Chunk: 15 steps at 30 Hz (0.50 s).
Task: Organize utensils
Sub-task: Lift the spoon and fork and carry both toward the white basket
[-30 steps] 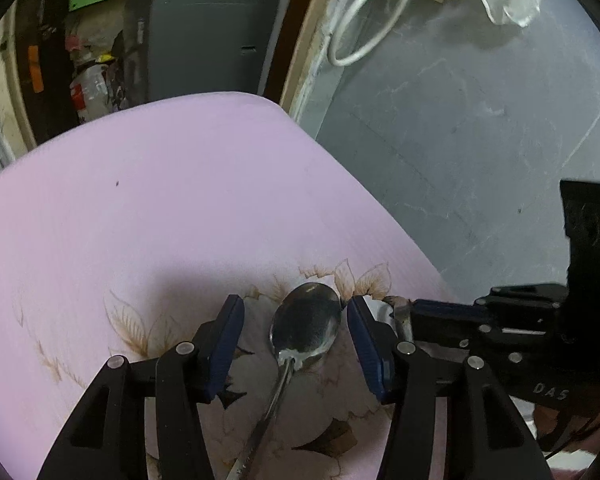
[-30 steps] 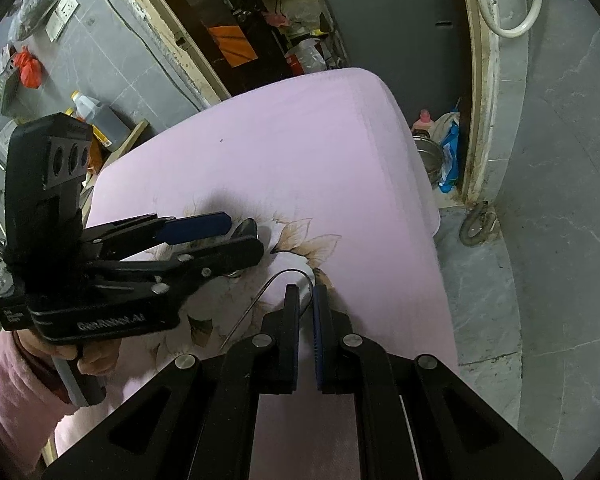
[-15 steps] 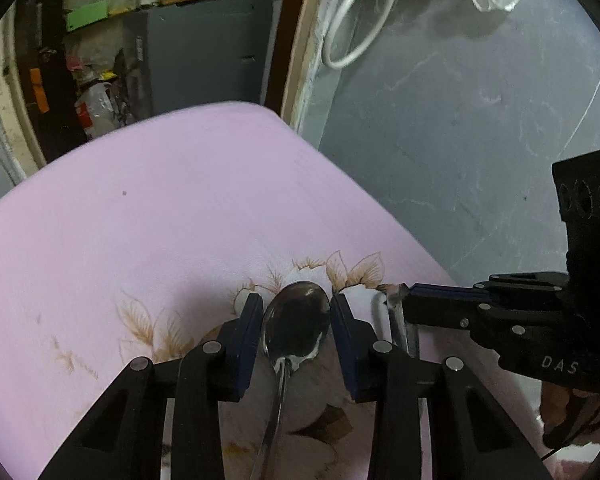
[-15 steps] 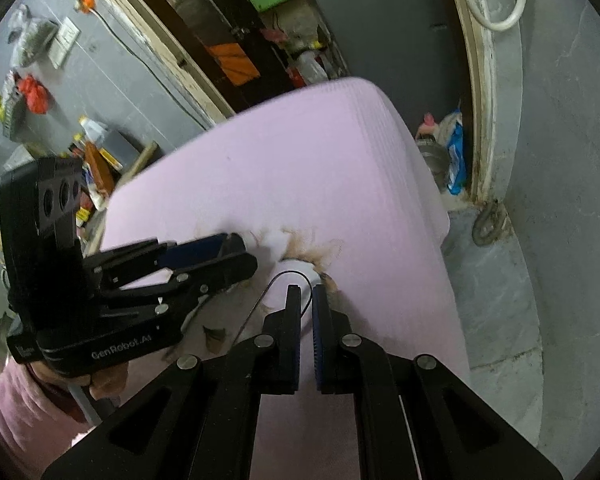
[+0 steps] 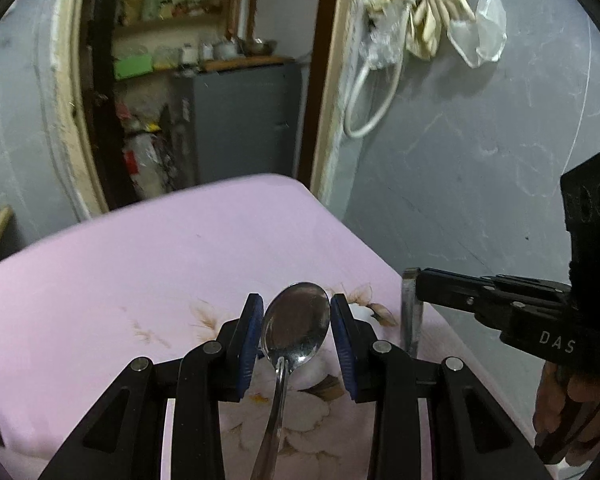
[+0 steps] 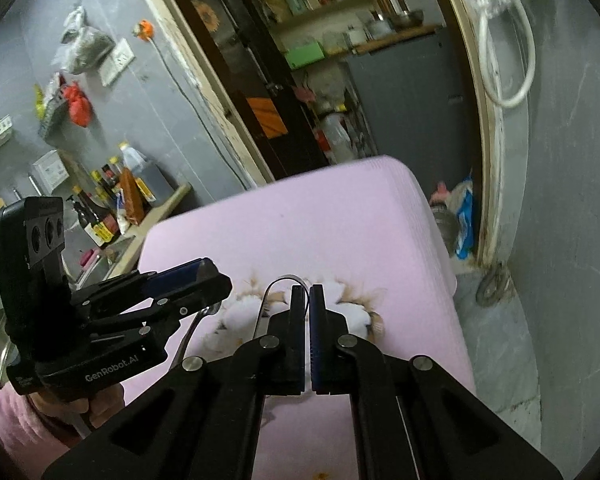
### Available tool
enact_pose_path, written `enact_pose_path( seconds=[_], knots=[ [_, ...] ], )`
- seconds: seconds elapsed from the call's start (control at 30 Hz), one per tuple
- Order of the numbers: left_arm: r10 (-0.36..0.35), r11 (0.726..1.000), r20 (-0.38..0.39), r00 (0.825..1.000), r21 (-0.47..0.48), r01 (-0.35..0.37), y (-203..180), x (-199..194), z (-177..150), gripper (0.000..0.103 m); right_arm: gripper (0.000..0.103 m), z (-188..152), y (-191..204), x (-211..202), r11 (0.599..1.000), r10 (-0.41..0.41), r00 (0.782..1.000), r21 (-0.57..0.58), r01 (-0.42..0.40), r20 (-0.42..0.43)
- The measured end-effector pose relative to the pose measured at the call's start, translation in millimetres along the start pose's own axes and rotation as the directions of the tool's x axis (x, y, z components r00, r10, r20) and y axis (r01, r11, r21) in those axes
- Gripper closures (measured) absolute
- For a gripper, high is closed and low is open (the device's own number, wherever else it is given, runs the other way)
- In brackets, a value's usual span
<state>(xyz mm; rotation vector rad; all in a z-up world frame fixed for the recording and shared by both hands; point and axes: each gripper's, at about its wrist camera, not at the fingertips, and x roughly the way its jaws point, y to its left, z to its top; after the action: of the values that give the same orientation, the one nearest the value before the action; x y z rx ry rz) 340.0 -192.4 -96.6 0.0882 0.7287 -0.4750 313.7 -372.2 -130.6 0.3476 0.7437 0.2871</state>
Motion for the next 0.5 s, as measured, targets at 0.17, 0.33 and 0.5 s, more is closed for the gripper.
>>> enact_pose_path(
  seconds=[0.17, 0.33, 0.5],
  knots=[
    [0.052, 0.998, 0.061, 0.997, 0.016, -0.053, 1, -28, -5, 0.07, 0.101, 1, 16, -18, 0.999, -0.004, 0.999, -0.036, 0.006, 0.05],
    [0.095, 0.995, 0.122, 0.988, 0.021, -0.098, -2, -52, -6, 0.07, 0.101, -2, 34, -34, 0.997, -0.014, 0.996, -0.069, 0.02, 0.091],
    [0.106, 0.994, 0.17, 0.98, 0.0, -0.107, 3, -73, -6, 0.07, 0.101, -5, 57, -54, 0.991, -0.04, 0.986, -0.119, 0.06, 0.164]
  ],
)
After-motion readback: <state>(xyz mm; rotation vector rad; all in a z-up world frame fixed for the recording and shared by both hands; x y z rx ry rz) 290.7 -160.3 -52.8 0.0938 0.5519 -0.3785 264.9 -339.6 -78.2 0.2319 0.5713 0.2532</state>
